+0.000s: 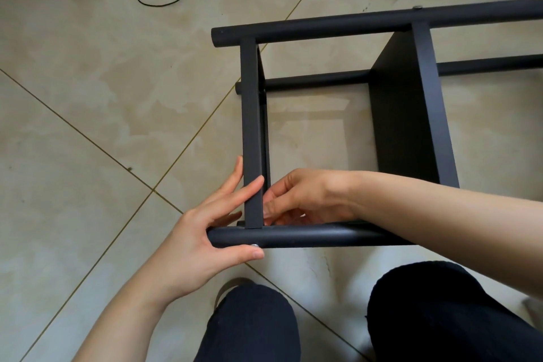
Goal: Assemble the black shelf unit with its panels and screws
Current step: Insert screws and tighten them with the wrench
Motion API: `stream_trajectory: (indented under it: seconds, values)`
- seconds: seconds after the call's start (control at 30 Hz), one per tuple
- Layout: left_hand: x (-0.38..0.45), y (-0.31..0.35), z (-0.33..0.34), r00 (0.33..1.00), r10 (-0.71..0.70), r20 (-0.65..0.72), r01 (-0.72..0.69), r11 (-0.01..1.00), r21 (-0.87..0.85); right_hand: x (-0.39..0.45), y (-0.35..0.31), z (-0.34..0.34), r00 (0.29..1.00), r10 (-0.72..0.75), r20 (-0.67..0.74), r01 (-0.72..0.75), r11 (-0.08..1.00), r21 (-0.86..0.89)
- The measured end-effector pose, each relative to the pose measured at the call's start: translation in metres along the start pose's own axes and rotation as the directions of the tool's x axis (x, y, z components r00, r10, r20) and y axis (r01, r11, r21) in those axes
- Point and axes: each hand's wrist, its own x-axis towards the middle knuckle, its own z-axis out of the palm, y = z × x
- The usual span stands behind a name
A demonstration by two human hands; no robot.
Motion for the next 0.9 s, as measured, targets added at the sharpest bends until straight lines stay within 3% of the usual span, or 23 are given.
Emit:
stream_trajectory:
  seconds: [0.37, 0.6, 0.77, 0.9]
  values:
    - [0.0000, -0.0030, -0.0003, 1.000, -0.004, 0.012, 0.005, 1.000, -0.007, 0.0020, -0.0029, -0.0002, 1.000, 0.027, 0.016, -0.028, 0.998, 0.056]
    - [-0.0026, -0.0036, 0.0020, 1.000, -0.020, -0.018, 0.021, 0.999, 0.049, 0.0030, -0.0001, -0.0007, 0.995, 0.043, 0.086, -0.048, 0.997, 0.065]
    - [-0.0029, -0.0039, 0.0053, 0.999, -0.032, -0.024, 0.032, 0.999, -0.005, 0.0019, 0.0001, -0.0049, 0.989, 0.046, 0.142, -0.061, 0.992, 0.107]
    - [-0.0044, -0.0041, 0.0045, 0.999, -0.012, -0.035, 0.015, 0.998, 0.063, 0.0053, 0.0016, -0.0051, 0.991, 0.041, 0.125, -0.052, 0.995, 0.086]
